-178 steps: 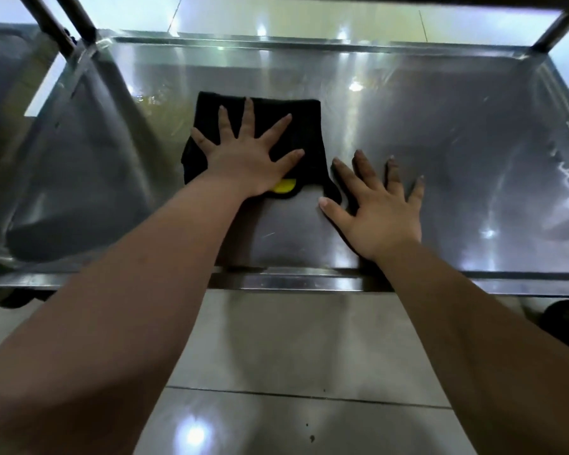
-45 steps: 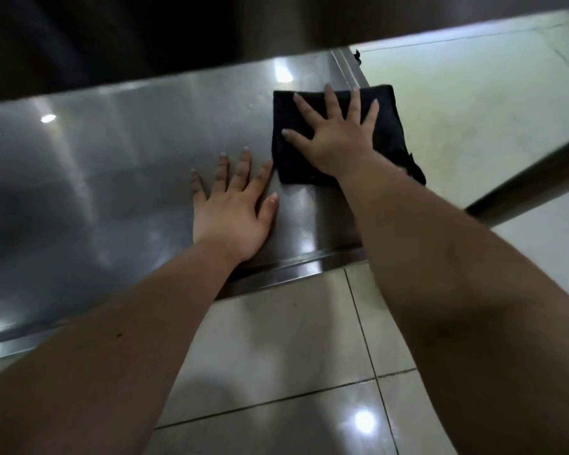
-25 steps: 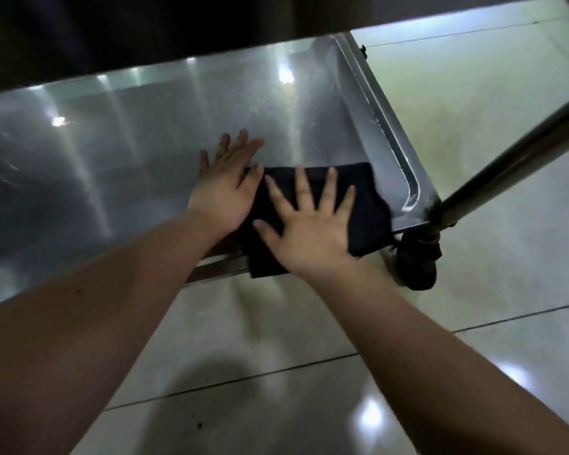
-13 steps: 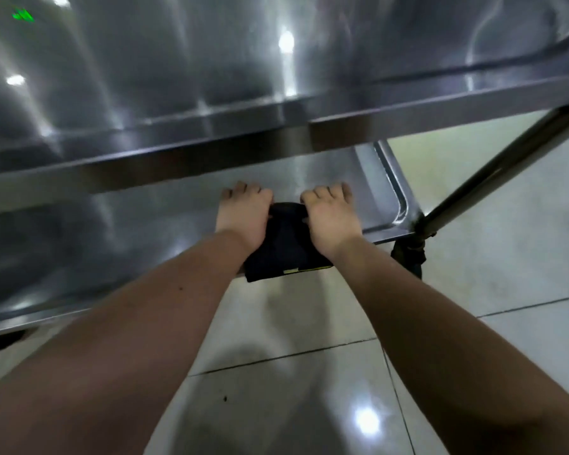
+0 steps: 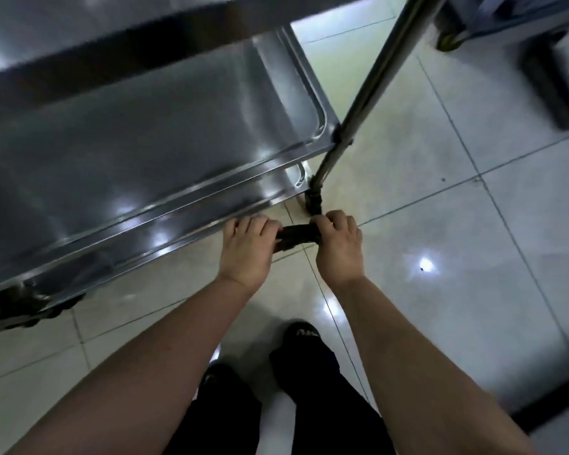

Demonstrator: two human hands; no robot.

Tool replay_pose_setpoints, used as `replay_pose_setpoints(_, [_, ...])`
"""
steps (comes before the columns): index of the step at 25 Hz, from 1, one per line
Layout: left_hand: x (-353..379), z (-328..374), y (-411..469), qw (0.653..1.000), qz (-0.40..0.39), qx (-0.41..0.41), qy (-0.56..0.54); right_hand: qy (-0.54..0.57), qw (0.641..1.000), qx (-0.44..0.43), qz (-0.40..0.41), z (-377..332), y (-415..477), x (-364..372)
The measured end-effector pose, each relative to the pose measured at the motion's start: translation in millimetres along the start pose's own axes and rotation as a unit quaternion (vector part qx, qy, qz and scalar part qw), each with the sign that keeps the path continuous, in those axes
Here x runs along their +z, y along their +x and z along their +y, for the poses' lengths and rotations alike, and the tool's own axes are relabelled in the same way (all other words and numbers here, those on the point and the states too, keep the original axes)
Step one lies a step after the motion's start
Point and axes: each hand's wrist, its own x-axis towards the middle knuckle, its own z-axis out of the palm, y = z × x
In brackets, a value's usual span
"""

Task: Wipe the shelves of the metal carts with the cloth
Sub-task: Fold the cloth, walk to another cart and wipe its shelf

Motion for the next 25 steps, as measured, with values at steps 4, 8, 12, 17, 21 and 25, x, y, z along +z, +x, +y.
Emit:
replay_pose_setpoints(4, [-143.4, 77.2, -5.8, 0.996, 0.056, 0.039, -0.056, 0.022, 0.996, 0.020, 0.084, -32.2, -51.0, -157.1])
replay_pose_setpoints(8, [-284.8, 116.9, 1.5, 0.986, 0.124, 0.107, -0.038, 0.026, 0.989, -0.003, 0.145, -82.3, -84.5, -296.2])
replay_pose_setpoints(12, [-413.9, 142.4, 18.1, 0.966, 0.178, 0.185, -0.001, 0.038, 0.980, 0.011, 0.197, -141.4, -106.9, -406.5])
replay_pose_setpoints(17, [-537.5, 161.8, 41.1, 0.932, 0.284, 0.222, 0.030, 0.035, 0.956, -0.034, 0.290, -194.7, -99.2, -515.7])
replay_pose_setpoints(21, [-633.7, 180.6, 70.5, 0.908, 0.342, 0.233, 0.060, 0.018, 0.926, -0.109, 0.360, -229.8, -85.2, -614.6])
replay_pose_setpoints(25, [-710.9, 207.5, 100.3, 0.880, 0.405, 0.236, 0.079, -0.015, 0.899, -0.170, 0.404, -242.8, -65.8, -703.3])
